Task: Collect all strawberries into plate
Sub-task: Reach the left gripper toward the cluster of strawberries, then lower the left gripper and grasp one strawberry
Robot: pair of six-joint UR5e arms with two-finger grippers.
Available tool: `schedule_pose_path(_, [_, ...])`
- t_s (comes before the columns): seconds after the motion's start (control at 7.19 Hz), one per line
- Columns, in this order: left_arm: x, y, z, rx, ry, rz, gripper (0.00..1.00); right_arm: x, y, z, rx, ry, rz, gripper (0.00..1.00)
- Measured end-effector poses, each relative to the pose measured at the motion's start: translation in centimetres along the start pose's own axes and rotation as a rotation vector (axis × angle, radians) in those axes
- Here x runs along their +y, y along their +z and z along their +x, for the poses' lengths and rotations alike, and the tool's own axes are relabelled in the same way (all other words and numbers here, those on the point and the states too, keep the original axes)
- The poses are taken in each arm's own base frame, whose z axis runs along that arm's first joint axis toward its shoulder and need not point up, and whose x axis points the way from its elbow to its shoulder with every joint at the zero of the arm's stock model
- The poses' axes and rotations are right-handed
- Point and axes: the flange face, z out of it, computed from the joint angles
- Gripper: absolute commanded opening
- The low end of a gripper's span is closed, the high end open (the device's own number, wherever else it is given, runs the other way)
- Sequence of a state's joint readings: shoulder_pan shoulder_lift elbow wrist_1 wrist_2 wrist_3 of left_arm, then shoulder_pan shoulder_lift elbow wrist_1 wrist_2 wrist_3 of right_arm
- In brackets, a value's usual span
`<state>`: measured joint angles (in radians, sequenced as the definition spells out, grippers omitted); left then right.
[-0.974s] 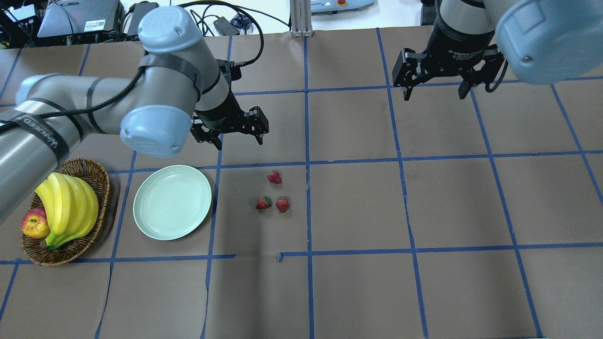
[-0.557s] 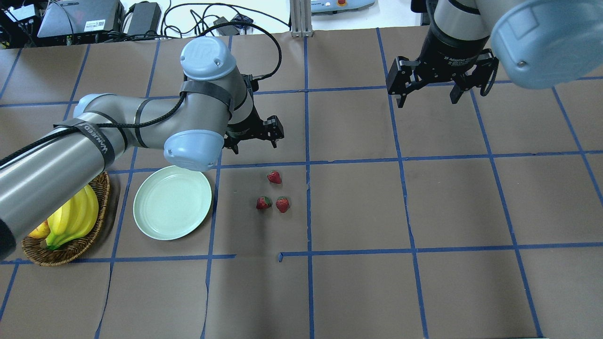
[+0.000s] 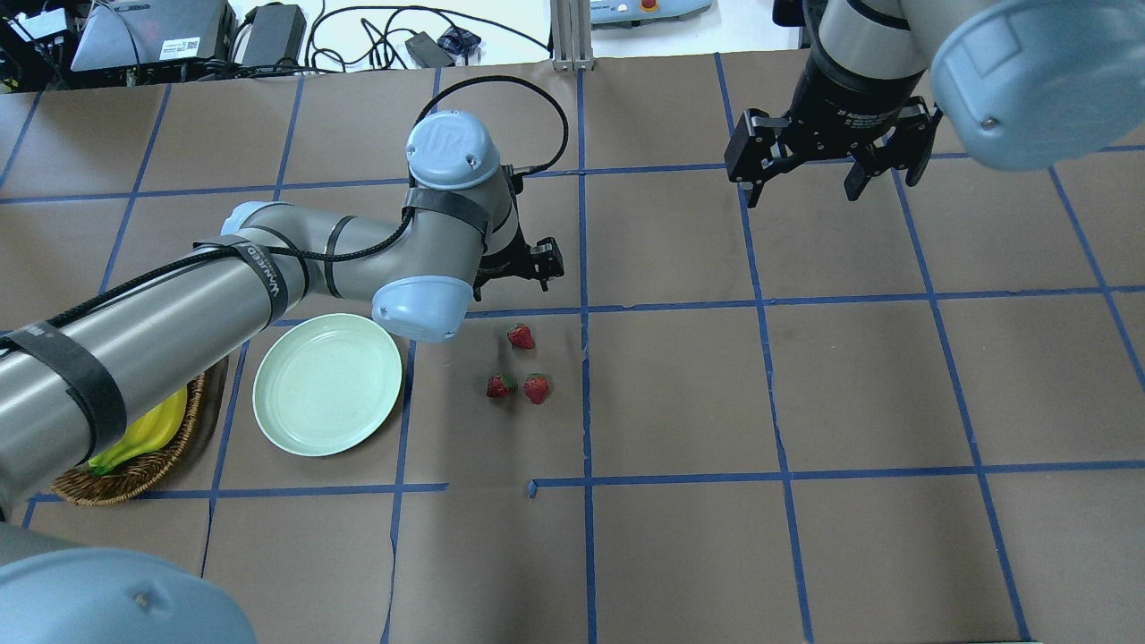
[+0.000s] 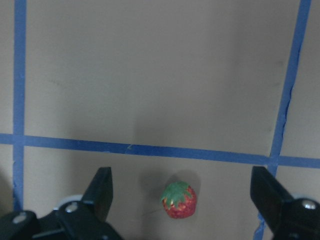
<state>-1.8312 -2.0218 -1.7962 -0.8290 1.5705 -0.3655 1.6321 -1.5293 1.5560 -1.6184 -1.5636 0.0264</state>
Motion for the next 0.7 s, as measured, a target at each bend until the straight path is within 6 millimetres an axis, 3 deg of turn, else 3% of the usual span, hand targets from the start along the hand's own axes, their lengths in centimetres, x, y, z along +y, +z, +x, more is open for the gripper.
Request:
schedule_pose_path(0.14, [0.6,1.2,0.4,-0.015,0.001,-0.018,0.90,0.0,0.0,0.0,0.001,-0.001,0.000,1.00])
schedule_pose_path(0.28, [1.3,2.4,0.6,-0.027,0.005,-0.041,0.79,0.0,0.0,0.0,0.001,-0.001,0.000,1.00])
schedule_pose_path(0.7, [3.1,4.2,0.4,-0.051,0.020,-0.076,0.29,0.0,0.0,0.0,0.000,0.000,-0.001,1.00])
